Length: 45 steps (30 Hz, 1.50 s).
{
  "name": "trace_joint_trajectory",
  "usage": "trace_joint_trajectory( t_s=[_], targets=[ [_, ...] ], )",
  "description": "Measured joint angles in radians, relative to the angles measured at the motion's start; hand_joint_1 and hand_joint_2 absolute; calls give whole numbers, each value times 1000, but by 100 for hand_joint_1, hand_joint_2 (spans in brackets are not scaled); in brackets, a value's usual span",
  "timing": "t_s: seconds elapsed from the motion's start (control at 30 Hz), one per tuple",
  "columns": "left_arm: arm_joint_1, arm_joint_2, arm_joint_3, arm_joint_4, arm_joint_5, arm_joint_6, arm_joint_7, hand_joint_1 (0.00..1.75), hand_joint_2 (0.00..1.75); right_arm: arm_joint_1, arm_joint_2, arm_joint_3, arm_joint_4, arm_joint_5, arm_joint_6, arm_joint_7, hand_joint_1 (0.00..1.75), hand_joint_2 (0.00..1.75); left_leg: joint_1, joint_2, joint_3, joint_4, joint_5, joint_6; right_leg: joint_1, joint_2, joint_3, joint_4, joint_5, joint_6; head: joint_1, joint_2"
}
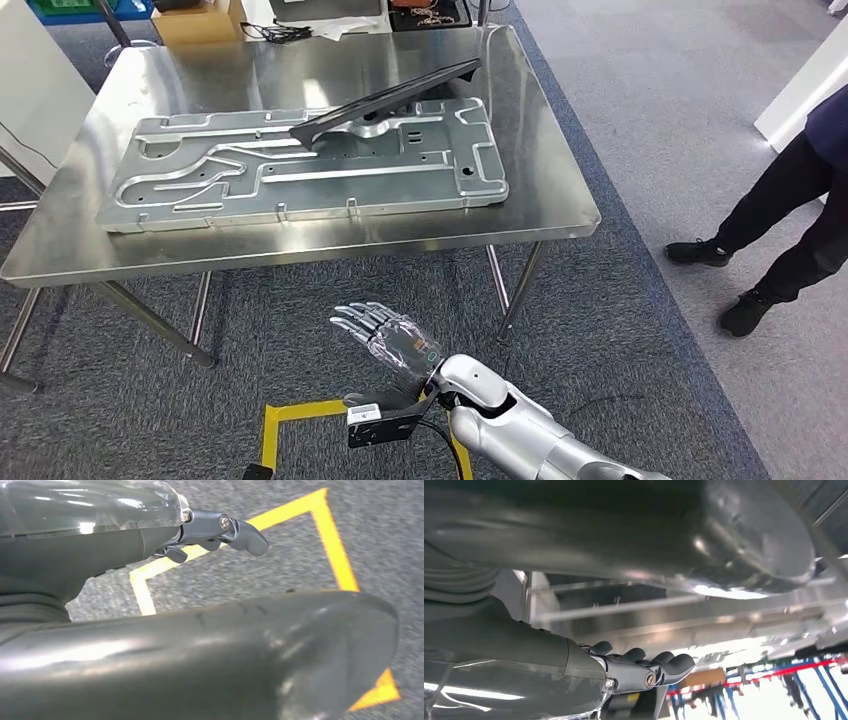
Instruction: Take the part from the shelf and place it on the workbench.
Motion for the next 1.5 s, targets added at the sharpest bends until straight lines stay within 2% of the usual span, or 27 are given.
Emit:
trace_joint_trajectory(
  t_s=[0.07,0.13,0.2,0.23,0.3,0.37,0.4,0.43,0.5,0.57,0.63,0.7,0.77,0.8,0.9,0.93,0.97,1.0,1.07,1.13,1.17,1.23,1.27,1.3,1.4,1.43,1.5],
  targets=[
    [-1,2,1,0,2,3,-2,0,0,14,17,-13,21,-19,5,-22,0,0,7,-2,101,-132,1,-11,-6,1,-38,25,14,15,0,0],
    [-2,2,2,0,3,6,-4,0,0,28,35,-29,46,-48,12,-61,0,0,4,-5,161,-229,-38,1,-5,2,-55,39,28,28,0,0],
    [1,2,3,0,3,8,-6,0,0,46,55,-43,85,-82,16,-111,0,0,0,-4,160,-241,-36,27,-5,2,-57,36,44,40,0,0],
    [2,2,3,0,2,8,-6,0,0,56,65,-50,108,-99,15,-135,0,0,-1,-2,154,-242,-27,38,-7,3,-60,39,37,45,0,0],
    [2,2,4,0,0,9,-6,0,0,77,85,-64,159,-127,10,-171,0,0,0,2,132,-244,-2,59,-12,6,-79,93,-37,54,1,0],
    [3,2,4,0,-3,11,-6,0,0,94,106,-76,211,-148,-1,-193,0,0,-3,3,102,-243,23,68,-13,8,-109,217,-146,59,1,0],
    [3,2,4,0,-4,12,-6,0,0,103,117,-81,236,-154,-10,-199,0,0,-5,4,86,-243,35,69,-12,9,-118,281,-176,60,1,0],
    [3,2,4,0,-5,13,-6,0,0,111,127,-86,258,-159,-18,-202,0,0,-8,4,70,-242,47,69,-12,9,-115,323,-181,59,1,0],
    [3,2,4,0,-8,15,-6,0,0,127,144,-98,296,-169,-33,-204,0,0,-14,5,39,-242,70,68,-8,11,-63,309,-141,48,1,0],
    [3,1,4,0,-13,16,-7,0,0,134,161,-115,321,-180,-48,-205,0,0,-20,4,16,-242,92,65,4,12,53,170,-119,25,0,0],
    [3,-1,4,0,-18,16,-7,0,0,139,177,-141,336,-194,-66,-207,0,0,-21,6,5,-245,113,57,14,11,147,33,-138,11,0,0],
    [3,-2,4,0,-24,16,-5,0,0,148,187,-170,349,-206,-88,-210,0,0,-18,8,3,-258,137,45,19,11,163,-12,-138,9,0,0],
    [4,-2,4,0,-30,16,-3,0,0,159,194,-195,361,-213,-109,-211,0,0,-16,8,-5,-259,131,34,15,9,149,-24,-109,1,0,0],
    [5,-2,4,0,-32,16,-1,0,0,163,197,-205,364,-215,-117,-211,0,0,-16,7,-13,-238,99,29,13,8,139,-30,-94,-3,0,0],
    [2,-2,3,0,-42,14,4,0,0,174,204,-232,373,-218,-134,-214,0,0,-13,5,-50,-62,-53,18,12,6,93,-27,-56,-10,0,0],
    [1,-2,2,0,-47,13,5,0,0,178,204,-239,376,-218,-139,-216,0,0,-12,5,-54,-2,-70,15,13,4,74,-22,-44,-10,0,0],
    [-1,-2,1,0,-50,11,7,0,0,182,205,-245,380,-218,-143,-218,0,0,-11,5,-46,32,-61,12,13,3,54,-15,-34,-9,0,0],
    [-2,-2,1,0,-52,9,9,0,0,184,205,-249,382,-216,-147,-220,0,0,-10,5,-23,32,-35,11,12,3,33,-7,-24,-7,0,0],
    [-6,-2,-1,0,-54,8,12,0,0,187,206,-257,385,-209,-156,-224,0,0,-8,5,75,-71,-4,9,11,3,-6,13,-7,1,0,0],
    [-12,-2,-2,-1,-53,8,13,0,0,188,208,-264,386,-201,-165,-228,0,0,-11,2,174,-210,-38,20,13,4,-30,32,7,12,0,0],
    [-13,-2,-3,-1,-52,8,12,0,0,189,209,-266,386,-197,-167,-229,0,0,-13,1,196,-249,-56,28,14,3,-35,36,14,16,0,0],
    [-11,-2,-4,-1,-51,8,10,0,0,190,209,-269,387,-192,-169,-229,0,0,-14,4,189,-261,-50,48,13,4,-41,37,28,27,0,0],
    [-10,-2,-4,-1,-50,8,8,0,0,191,209,-271,387,-190,-170,-229,0,0,-13,6,180,-261,-40,58,11,5,-47,44,16,33,0,0],
    [-9,-2,-4,-1,-50,8,6,0,0,192,209,-274,388,-189,-170,-229,0,0,-12,9,169,-262,-27,67,9,8,-57,67,-16,39,0,0],
    [-8,-2,-4,-1,-51,6,4,0,0,194,208,-282,392,-187,-174,-229,0,0,-13,11,123,-261,12,80,3,12,-97,234,-166,52,0,0],
    [-8,-2,-4,-1,-52,6,4,0,0,195,208,-284,393,-187,-177,-230,0,0,-13,12,105,-260,25,79,2,12,-102,289,-185,54,0,0],
    [-7,-2,-5,-1,-55,5,3,0,0,197,208,-288,396,-187,-183,-231,0,0,-14,12,70,-256,49,76,2,12,-71,320,-157,53,0,0]
  ],
)
